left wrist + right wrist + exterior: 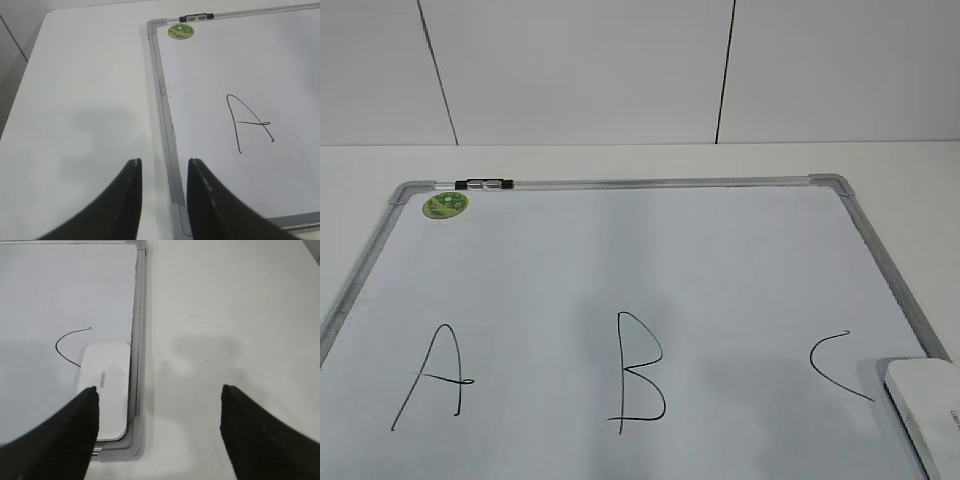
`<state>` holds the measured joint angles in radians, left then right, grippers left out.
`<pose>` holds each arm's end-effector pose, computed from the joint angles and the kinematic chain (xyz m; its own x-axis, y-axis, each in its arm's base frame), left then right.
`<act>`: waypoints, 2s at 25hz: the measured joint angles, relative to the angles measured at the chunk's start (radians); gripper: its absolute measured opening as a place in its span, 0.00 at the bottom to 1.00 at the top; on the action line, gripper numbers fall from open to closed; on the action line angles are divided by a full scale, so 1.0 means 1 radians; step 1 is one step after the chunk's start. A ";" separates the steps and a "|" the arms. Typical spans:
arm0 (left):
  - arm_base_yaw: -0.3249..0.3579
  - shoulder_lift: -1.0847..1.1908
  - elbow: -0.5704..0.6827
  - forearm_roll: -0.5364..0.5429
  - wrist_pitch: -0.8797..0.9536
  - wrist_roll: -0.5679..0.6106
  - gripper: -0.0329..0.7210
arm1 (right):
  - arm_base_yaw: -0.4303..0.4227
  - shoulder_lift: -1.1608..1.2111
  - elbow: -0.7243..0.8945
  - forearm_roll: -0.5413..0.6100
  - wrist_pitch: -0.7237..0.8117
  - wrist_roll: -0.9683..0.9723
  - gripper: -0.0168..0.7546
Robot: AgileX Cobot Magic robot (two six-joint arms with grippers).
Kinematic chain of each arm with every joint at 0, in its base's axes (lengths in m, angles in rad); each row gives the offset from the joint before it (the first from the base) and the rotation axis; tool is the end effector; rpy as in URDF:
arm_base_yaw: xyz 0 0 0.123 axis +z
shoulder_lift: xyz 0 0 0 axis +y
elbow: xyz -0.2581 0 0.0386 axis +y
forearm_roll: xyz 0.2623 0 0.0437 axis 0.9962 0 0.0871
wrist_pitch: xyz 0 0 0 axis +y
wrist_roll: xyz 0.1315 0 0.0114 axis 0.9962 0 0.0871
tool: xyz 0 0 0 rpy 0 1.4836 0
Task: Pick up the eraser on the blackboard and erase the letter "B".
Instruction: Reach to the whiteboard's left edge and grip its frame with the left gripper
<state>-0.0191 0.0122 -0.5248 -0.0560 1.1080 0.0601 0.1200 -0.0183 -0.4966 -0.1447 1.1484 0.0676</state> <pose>0.0646 -0.0078 0.2673 -0.4835 0.0443 -0.8742 0.0798 0.9968 0.0063 0.0617 -0.0101 0.2565 -0.5125 -0.0539 -0.8570 -0.0028 0.9981 -0.0611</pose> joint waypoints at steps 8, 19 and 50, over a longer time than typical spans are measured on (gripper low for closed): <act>0.000 0.000 0.000 0.000 0.000 0.000 0.36 | 0.000 0.000 0.000 -0.004 0.000 0.000 0.78; 0.000 0.013 0.000 0.002 0.000 0.000 0.36 | 0.000 0.034 -0.016 0.104 0.024 0.000 0.78; 0.000 1.487 -0.525 -0.004 -0.152 -0.049 0.36 | 0.000 0.643 -0.121 0.295 0.066 0.014 0.78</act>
<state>-0.0191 1.4994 -1.0497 -0.0604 0.9560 0.0115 0.1200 0.6245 -0.6176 0.1504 1.2145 0.0812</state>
